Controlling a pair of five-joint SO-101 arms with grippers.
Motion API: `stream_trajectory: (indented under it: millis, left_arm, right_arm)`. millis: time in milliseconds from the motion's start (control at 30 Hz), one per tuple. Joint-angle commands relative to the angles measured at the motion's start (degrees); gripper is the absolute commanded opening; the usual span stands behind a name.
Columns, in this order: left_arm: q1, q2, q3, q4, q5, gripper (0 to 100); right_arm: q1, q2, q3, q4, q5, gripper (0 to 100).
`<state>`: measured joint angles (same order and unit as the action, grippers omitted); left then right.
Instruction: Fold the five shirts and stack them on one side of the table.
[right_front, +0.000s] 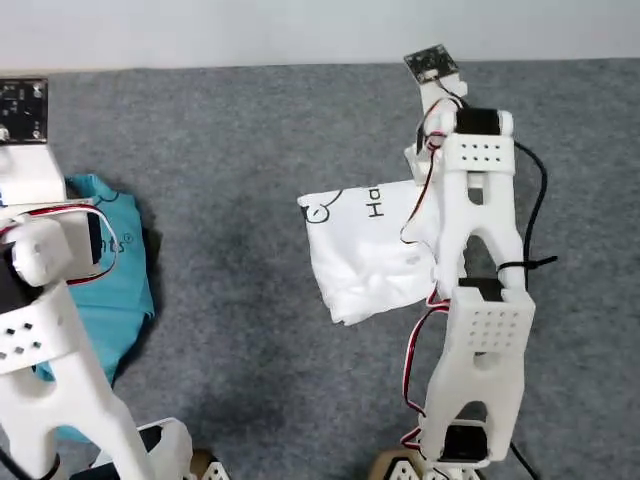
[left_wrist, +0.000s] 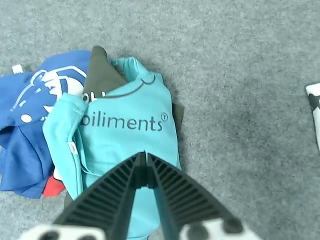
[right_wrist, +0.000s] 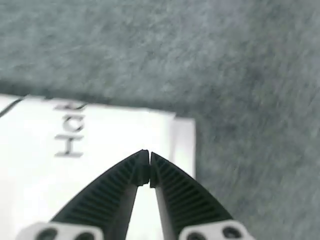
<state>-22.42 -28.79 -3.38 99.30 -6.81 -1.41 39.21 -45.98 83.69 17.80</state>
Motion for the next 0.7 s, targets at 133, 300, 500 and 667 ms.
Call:
stream_trajectory:
  millis: [133,300,500,667]
  left_arm:
    - [-0.18,-1.23,4.26,0.35,0.26,1]
    - [-0.18,-1.14,4.53,0.26,0.18,1]
    - [-0.18,-1.14,4.53,0.26,0.18,1]
    - [-0.18,-1.14,4.53,0.26,0.18,1]
  right_arm:
    - [-0.92,-4.53,-3.96,19.47,-6.59,0.9]
    - [0.84,-3.82,2.81,18.95,-6.51,0.9]
    - [7.08,1.8,7.38,18.68,-6.42,0.9]
    - [9.63,6.64,7.21,16.48,-6.33,0.9]
